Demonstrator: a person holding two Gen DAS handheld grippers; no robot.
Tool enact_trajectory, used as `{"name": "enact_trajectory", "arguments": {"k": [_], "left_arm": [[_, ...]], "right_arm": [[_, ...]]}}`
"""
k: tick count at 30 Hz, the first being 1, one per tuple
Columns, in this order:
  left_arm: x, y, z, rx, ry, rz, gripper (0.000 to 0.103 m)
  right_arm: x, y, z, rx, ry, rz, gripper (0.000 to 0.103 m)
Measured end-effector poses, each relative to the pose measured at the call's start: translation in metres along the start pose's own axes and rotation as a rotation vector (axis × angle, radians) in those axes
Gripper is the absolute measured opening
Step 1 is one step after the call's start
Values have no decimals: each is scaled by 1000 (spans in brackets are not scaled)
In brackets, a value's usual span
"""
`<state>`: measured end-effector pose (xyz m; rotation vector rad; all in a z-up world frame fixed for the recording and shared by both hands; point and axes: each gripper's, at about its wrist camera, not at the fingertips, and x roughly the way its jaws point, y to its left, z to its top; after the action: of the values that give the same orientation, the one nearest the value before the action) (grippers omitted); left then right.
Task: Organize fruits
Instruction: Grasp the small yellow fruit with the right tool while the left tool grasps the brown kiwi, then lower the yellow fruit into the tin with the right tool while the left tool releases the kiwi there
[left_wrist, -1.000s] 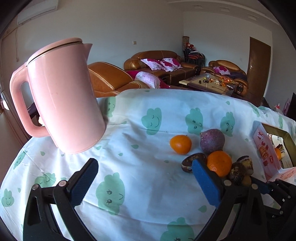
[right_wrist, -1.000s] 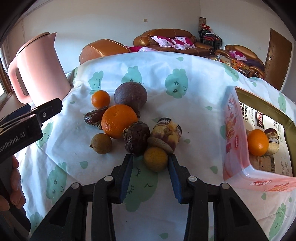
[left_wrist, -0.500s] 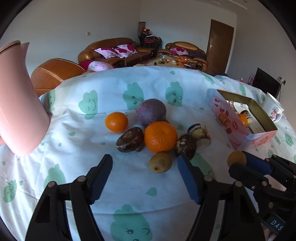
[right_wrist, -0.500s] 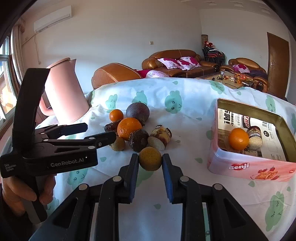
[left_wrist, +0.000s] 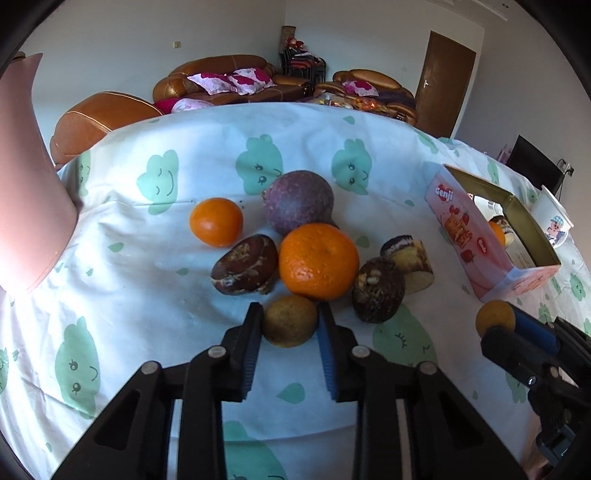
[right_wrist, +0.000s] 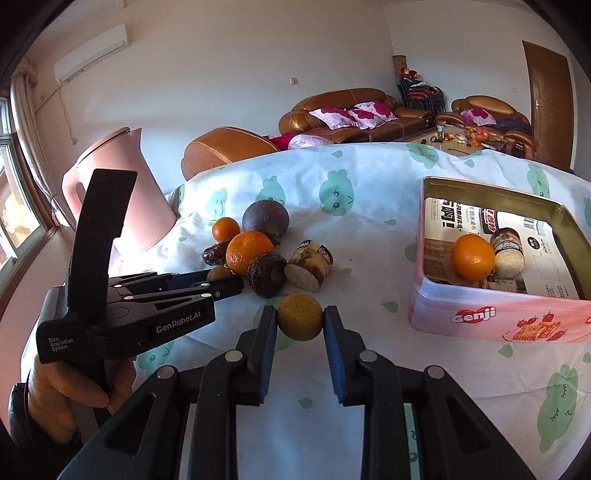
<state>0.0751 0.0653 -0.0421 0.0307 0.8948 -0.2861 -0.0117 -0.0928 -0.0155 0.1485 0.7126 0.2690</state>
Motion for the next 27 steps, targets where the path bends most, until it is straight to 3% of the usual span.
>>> {"name": "enact_trajectory", "arguments": {"k": [3, 8, 12, 21, 27], "left_arm": [[-15, 1, -1, -6, -75, 20, 30], [-47, -4, 0, 11, -284, 39, 30], [-57, -11, -1, 30, -352, 51, 31], [-56, -31, -1, 10, -375, 13, 31], [-49, -73, 5, 71, -376, -20, 31]], "right_arm": [[-8, 1, 3, -17, -43, -9, 28], [-22, 4, 9, -61, -118, -47, 28], [-33, 0, 15, -103, -185, -121, 28], [-46, -51, 28, -99, -238, -241, 28], [-51, -91, 30, -72, -230, -301, 28]]}}
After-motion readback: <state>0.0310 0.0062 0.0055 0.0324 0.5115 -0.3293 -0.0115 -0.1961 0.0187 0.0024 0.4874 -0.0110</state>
